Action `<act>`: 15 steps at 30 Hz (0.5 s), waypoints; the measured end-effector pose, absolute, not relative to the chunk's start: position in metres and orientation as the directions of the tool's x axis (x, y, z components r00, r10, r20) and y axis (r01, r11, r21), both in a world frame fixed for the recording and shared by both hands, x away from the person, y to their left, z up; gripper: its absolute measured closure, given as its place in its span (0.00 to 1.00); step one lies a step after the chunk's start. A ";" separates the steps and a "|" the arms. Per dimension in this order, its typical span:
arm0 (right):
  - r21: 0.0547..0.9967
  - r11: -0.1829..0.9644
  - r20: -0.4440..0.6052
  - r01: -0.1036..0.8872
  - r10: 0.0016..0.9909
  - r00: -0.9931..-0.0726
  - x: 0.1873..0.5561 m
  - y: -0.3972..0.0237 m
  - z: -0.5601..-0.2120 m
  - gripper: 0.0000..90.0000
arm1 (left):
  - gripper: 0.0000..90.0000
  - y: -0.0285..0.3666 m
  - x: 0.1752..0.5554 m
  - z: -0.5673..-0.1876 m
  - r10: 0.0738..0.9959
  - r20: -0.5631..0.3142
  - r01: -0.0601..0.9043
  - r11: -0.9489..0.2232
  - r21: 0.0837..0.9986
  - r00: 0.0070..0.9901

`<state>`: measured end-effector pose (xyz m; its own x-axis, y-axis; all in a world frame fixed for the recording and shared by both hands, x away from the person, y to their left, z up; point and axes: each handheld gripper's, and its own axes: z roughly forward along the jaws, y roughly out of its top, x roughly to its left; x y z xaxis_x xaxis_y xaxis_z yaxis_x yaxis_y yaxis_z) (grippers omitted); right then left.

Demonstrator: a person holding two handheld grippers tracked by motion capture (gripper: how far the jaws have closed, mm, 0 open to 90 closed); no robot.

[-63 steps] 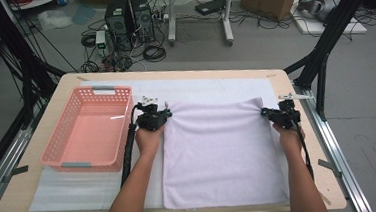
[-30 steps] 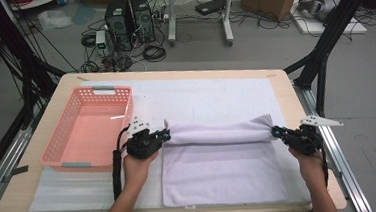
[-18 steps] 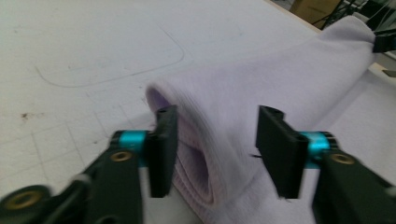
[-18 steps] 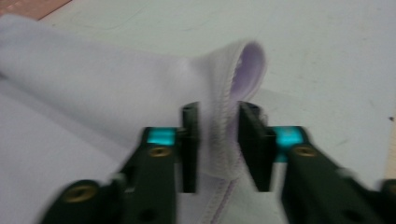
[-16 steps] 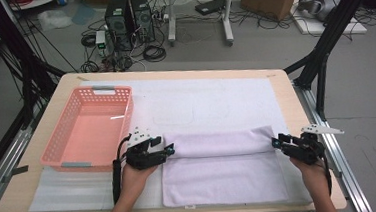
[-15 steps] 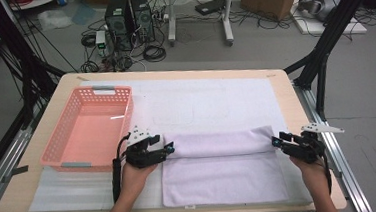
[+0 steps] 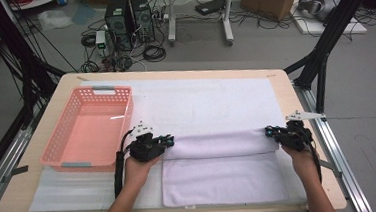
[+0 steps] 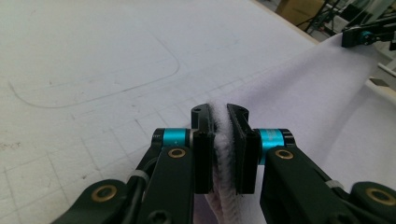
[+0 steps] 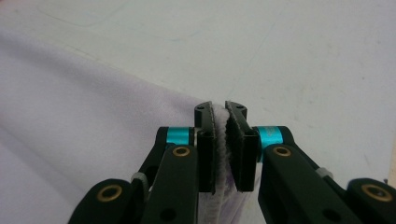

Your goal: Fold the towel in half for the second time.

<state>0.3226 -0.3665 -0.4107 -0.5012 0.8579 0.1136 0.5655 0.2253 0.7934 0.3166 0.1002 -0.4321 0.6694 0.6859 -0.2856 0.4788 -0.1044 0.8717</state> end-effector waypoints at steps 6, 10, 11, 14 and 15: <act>0.843 0.183 0.124 0.506 0.849 -0.513 0.285 -0.374 -0.415 0.92 | 0.89 0.106 0.293 -0.431 0.649 -0.279 0.441 -0.096 0.892 0.707; 0.851 0.181 0.122 0.493 0.845 -0.520 0.266 -0.379 -0.417 0.91 | 0.89 0.106 0.279 -0.433 0.640 -0.268 0.422 -0.098 0.901 0.720; 0.854 0.173 0.128 0.491 0.845 -0.520 0.263 -0.380 -0.418 0.91 | 0.89 0.106 0.275 -0.434 0.640 -0.262 0.417 -0.101 0.903 0.723; 0.852 0.185 0.121 0.489 0.840 -0.529 0.253 -0.380 -0.421 0.91 | 0.89 0.107 0.264 -0.437 0.640 -0.251 0.410 -0.110 0.906 0.727; 0.851 0.181 0.128 0.492 0.839 -0.529 0.250 -0.380 -0.421 0.91 | 0.89 0.108 0.261 -0.438 0.636 -0.247 0.406 -0.113 0.907 0.731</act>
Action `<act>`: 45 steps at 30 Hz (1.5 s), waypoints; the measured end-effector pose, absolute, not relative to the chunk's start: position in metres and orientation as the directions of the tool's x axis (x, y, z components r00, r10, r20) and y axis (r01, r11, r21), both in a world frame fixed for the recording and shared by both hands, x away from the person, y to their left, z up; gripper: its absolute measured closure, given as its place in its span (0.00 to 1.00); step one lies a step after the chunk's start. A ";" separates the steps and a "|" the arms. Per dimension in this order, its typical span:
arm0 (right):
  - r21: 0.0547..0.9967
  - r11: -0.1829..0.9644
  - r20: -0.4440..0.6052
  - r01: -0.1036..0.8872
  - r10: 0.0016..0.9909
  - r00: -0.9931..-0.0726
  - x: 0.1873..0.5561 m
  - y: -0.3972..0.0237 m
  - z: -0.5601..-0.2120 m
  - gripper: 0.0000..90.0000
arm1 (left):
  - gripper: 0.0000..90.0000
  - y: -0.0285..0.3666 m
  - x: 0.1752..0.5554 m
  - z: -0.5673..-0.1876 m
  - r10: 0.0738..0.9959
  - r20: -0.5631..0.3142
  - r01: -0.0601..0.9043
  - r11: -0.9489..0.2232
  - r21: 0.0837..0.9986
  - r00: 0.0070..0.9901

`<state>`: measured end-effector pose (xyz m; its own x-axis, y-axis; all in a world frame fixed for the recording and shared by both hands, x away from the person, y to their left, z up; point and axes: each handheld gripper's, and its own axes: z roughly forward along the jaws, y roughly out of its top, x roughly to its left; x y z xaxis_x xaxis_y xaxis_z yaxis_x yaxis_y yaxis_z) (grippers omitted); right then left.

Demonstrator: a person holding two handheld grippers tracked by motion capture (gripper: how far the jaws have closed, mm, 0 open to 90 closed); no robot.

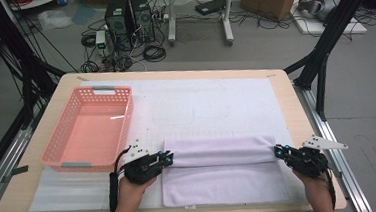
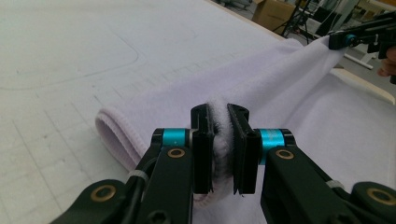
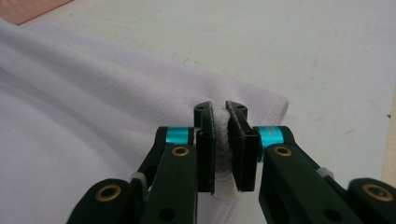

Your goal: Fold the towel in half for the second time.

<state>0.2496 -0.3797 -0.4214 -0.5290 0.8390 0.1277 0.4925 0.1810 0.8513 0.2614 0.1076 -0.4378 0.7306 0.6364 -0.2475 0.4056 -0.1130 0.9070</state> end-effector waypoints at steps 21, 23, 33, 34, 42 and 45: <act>0.856 0.207 0.112 0.474 0.820 -0.561 0.192 -0.382 -0.423 0.90 | 0.89 0.112 0.206 -0.442 0.649 -0.238 0.402 -0.115 0.908 0.723; 0.854 0.210 0.112 0.476 0.819 -0.562 0.188 -0.382 -0.423 0.90 | 0.89 0.113 0.202 -0.442 0.649 -0.240 0.407 -0.117 0.906 0.722; 0.858 0.181 0.110 0.480 0.849 -0.516 0.177 -0.389 -0.416 0.58 | 0.48 0.110 0.196 -0.438 0.639 -0.262 0.420 -0.106 0.901 0.723; 0.865 0.170 0.112 0.471 0.851 -0.513 0.176 -0.389 -0.413 0.58 | 0.48 0.109 0.196 -0.439 0.640 -0.259 0.421 -0.112 0.900 0.723; 0.815 0.267 0.058 0.514 0.845 -0.531 0.185 -0.374 -0.422 0.67 | 0.51 0.105 0.203 -0.452 0.682 -0.279 0.507 -0.156 0.848 0.676; 0.762 0.317 0.050 0.564 0.840 -0.540 0.187 -0.371 -0.433 0.75 | 0.65 0.103 0.201 -0.456 0.691 -0.243 0.506 -0.204 0.838 0.681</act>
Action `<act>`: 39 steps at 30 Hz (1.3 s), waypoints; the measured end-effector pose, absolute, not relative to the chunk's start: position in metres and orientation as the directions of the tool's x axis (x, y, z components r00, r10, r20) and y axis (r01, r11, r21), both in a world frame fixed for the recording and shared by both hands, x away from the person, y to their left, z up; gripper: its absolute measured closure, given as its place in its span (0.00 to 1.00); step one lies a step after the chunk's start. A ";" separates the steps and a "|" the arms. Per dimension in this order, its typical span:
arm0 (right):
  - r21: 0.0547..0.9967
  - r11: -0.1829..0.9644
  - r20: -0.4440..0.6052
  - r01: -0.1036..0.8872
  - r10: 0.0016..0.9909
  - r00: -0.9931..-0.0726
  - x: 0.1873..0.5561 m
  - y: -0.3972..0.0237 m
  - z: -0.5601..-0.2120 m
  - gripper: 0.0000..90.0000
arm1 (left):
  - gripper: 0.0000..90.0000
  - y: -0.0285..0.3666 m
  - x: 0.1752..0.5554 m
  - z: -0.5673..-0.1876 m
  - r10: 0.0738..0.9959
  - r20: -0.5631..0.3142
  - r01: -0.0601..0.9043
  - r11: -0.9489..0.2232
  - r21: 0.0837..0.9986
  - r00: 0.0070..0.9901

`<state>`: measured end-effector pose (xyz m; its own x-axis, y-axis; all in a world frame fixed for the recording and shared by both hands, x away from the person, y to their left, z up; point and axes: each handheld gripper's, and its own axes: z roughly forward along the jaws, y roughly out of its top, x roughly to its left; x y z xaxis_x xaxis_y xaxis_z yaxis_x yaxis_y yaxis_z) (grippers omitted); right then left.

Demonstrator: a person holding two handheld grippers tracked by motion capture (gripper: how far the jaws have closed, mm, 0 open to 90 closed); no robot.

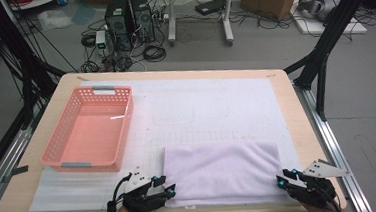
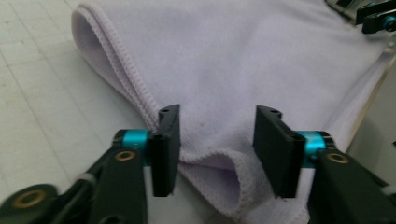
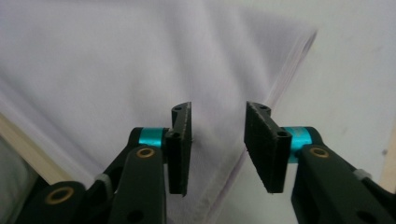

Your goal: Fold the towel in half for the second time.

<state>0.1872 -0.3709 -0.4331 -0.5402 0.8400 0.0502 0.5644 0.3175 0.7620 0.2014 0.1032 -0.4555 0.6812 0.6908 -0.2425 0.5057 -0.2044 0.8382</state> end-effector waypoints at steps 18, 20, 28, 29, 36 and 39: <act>0.748 0.290 0.077 0.597 0.856 -0.511 0.168 -0.380 -0.427 0.74 | 0.67 0.118 0.185 -0.441 0.667 -0.300 0.493 -0.116 0.862 0.682; 0.770 0.254 0.084 0.585 0.869 -0.488 0.169 -0.384 -0.425 0.70 | 0.53 0.120 0.187 -0.439 0.677 -0.287 0.469 -0.098 0.878 0.678; 0.820 0.230 0.051 0.524 0.883 -0.467 0.179 -0.386 -0.423 0.68 | 0.54 0.123 0.207 -0.434 0.710 -0.291 0.453 -0.043 0.891 0.641; 0.824 0.231 0.047 0.517 0.882 -0.469 0.181 -0.385 -0.423 0.68 | 0.54 0.122 0.212 -0.433 0.716 -0.289 0.457 -0.047 0.888 0.636; 0.832 0.257 0.024 0.492 0.869 -0.494 0.203 -0.376 -0.422 0.72 | 0.53 0.117 0.241 -0.433 0.718 -0.294 0.480 -0.063 0.875 0.631; 0.831 0.255 0.035 0.495 0.863 -0.504 0.216 -0.373 -0.422 0.77 | 0.54 0.113 0.257 -0.434 0.707 -0.298 0.489 -0.078 0.869 0.642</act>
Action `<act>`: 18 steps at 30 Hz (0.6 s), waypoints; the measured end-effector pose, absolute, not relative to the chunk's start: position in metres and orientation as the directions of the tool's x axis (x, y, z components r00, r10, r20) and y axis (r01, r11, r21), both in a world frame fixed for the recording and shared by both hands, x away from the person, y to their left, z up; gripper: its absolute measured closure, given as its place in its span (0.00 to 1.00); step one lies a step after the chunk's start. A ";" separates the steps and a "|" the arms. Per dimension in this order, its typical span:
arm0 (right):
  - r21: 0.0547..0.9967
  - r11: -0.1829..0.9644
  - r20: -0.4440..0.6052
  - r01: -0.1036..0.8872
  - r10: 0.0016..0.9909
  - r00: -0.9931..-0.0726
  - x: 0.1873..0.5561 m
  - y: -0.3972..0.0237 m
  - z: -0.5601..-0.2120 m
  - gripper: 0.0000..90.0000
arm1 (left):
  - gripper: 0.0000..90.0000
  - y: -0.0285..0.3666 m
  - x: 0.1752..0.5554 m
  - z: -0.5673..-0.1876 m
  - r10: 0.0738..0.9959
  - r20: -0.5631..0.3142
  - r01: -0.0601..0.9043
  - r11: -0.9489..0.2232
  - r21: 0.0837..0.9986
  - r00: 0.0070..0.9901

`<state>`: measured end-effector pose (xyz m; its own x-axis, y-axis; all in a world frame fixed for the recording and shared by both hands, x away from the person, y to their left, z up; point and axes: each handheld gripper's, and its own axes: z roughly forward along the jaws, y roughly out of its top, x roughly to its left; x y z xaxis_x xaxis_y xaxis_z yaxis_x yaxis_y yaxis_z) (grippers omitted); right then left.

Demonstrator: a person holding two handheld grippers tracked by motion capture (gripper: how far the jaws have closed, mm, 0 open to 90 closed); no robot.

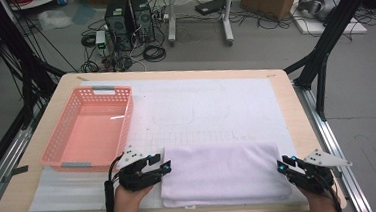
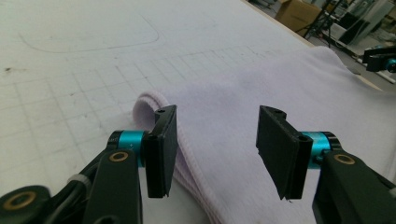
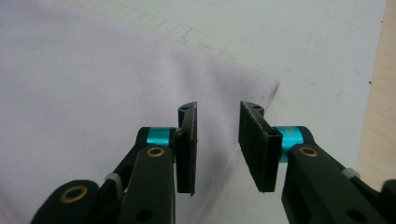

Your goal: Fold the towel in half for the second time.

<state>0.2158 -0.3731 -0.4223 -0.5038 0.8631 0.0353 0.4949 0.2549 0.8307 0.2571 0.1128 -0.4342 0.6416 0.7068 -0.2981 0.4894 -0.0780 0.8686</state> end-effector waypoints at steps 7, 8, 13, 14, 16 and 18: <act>0.814 0.284 0.037 0.506 0.845 -0.534 0.252 -0.361 -0.428 0.81 | 0.48 0.106 0.287 -0.439 0.708 -0.297 0.508 -0.100 0.856 0.641; 0.809 0.287 0.038 0.513 0.845 -0.533 0.258 -0.359 -0.429 0.81 | 0.46 0.106 0.290 -0.440 0.711 -0.292 0.507 -0.105 0.856 0.639; 0.796 0.308 0.018 0.521 0.849 -0.529 0.281 -0.355 -0.433 0.74 | 0.42 0.104 0.305 -0.447 0.718 -0.299 0.532 -0.117 0.839 0.629; 0.790 0.317 0.005 0.526 0.853 -0.522 0.284 -0.355 -0.434 0.74 | 0.42 0.103 0.308 -0.450 0.715 -0.310 0.546 -0.120 0.829 0.627; 0.758 0.365 -0.040 0.540 0.852 -0.522 0.290 -0.353 -0.439 0.74 | 0.41 0.101 0.312 -0.454 0.715 -0.322 0.576 -0.136 0.806 0.620; 0.751 0.392 -0.066 0.532 0.845 -0.530 0.292 -0.354 -0.443 0.74 | 0.42 0.101 0.313 -0.454 0.709 -0.334 0.583 -0.133 0.802 0.621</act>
